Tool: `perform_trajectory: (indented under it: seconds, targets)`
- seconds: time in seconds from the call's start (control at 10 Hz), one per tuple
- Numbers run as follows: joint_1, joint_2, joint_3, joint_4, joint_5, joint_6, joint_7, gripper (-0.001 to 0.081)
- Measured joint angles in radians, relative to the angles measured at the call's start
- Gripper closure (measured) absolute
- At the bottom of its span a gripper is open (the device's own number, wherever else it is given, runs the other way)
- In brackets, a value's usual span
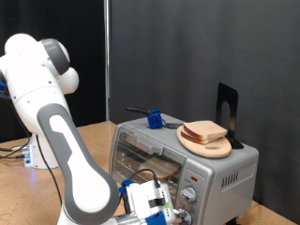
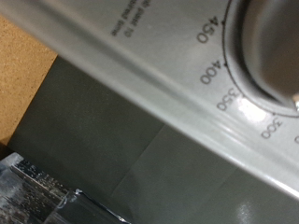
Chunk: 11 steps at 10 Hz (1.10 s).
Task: Make a piece of toast with the oven
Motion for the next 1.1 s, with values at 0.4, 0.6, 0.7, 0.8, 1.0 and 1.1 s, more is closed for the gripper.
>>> perform_trajectory:
  seconds: [0.4, 0.6, 0.7, 0.8, 1.0, 1.1]
  targets:
    - [-0.005, -0.015, -0.017, 0.025, -0.054, -0.028, 0.173, 0.0707]
    - [-0.022, -0.036, -0.035, 0.028, -0.093, -0.069, 0.230, 0.0571]
    - [-0.032, -0.044, -0.044, 0.029, -0.115, -0.090, 0.255, 0.0571]
    - [-0.040, -0.055, -0.057, 0.029, -0.141, -0.110, 0.282, 0.0369]
    - [-0.049, -0.072, -0.084, 0.031, -0.182, -0.135, 0.339, 0.0235]
    - [-0.052, -0.081, -0.095, 0.029, -0.189, -0.140, 0.361, 0.0140]
